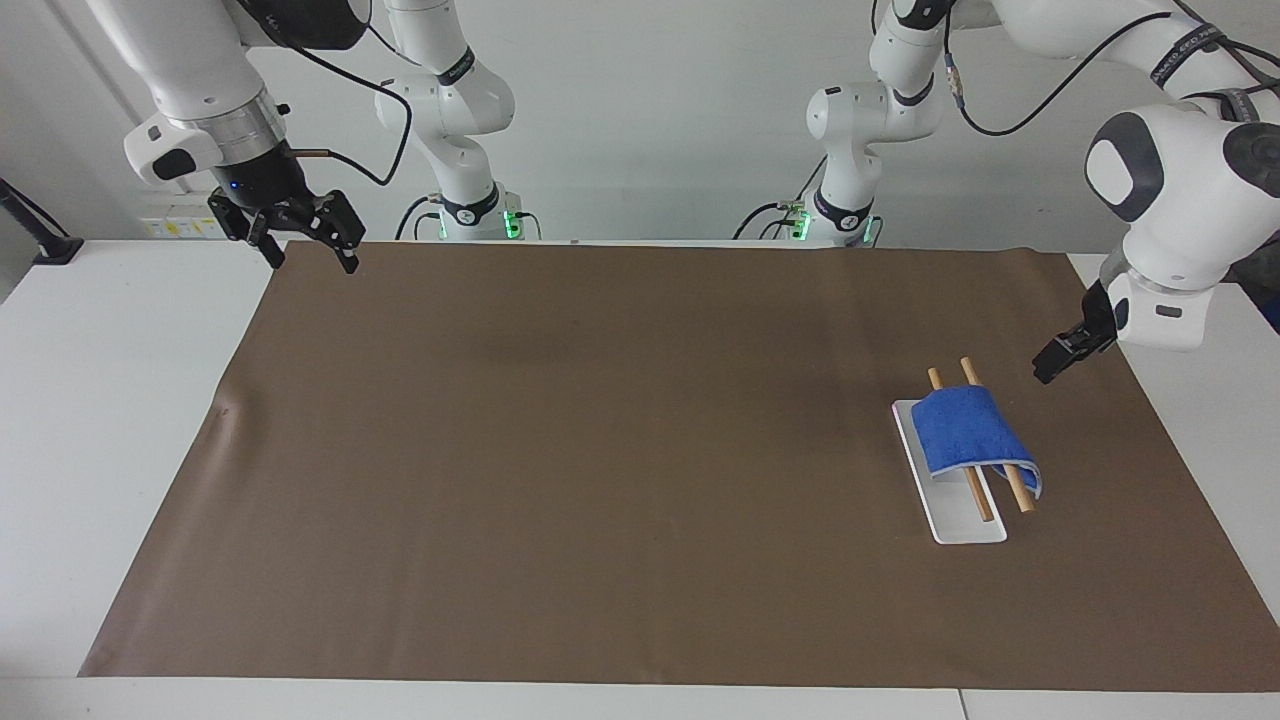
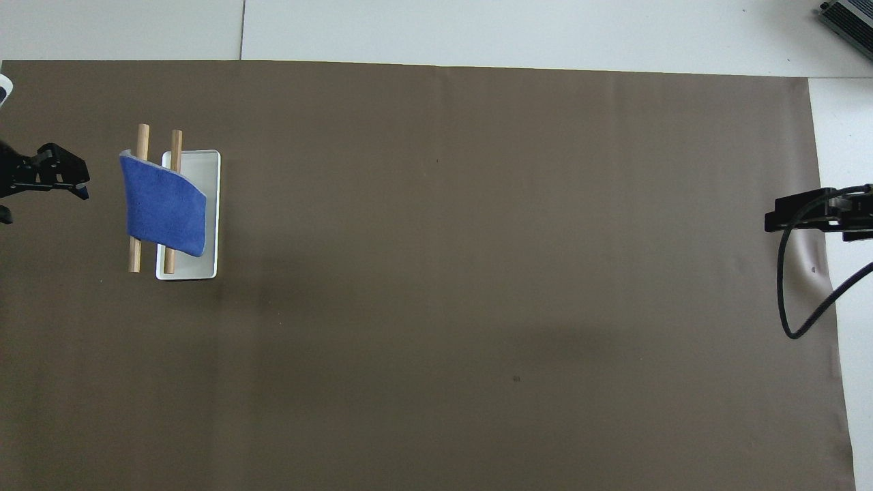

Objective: Right arm passes towel to left arm to hang

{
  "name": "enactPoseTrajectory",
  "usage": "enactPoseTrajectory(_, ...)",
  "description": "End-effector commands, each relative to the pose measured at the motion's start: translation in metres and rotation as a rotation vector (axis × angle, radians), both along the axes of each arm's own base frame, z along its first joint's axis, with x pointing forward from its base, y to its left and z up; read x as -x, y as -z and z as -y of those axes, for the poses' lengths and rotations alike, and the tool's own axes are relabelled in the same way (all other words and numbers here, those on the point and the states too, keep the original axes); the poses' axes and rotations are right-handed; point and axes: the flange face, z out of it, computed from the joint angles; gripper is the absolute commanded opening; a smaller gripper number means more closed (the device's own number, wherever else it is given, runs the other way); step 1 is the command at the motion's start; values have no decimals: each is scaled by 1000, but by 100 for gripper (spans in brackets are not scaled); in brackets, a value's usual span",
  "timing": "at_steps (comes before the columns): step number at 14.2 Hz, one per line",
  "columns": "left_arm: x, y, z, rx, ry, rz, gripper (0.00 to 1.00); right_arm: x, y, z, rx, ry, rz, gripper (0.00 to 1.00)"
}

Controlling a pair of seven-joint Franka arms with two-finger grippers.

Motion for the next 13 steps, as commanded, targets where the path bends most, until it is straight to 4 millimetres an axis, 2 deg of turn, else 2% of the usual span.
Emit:
enactPoseTrajectory(1, 18, -27, 23, -3, 58, -57, 100, 7, 1, 1, 31, -63, -12, 100)
enactPoseTrajectory(2, 25, -42, 35, 11, 73, -54, 100, 7, 1, 1, 37, -74, -17, 100)
enactPoseTrajectory(4, 39, -60, 53, 59, 91, -74, 100, 8, 1, 1, 65, -86, -26, 100)
enactPoseTrajectory(6, 51, -85, 62, 112, 101, -35, 100, 8, 1, 1, 65, -93, -26, 100)
enactPoseTrajectory(8, 56, -96, 65, 166, 97, -8, 100, 8, 1, 0, 65, -95, -27, 100)
enactPoseTrajectory(10, 63, -115, 70, 170, 111, 53, 100, 8, 2, -1, 46, -88, -30, 100)
enactPoseTrajectory(13, 50, -123, 66, 172, 110, 172, 100, 8, 2, -3, 41, -82, -30, 100)
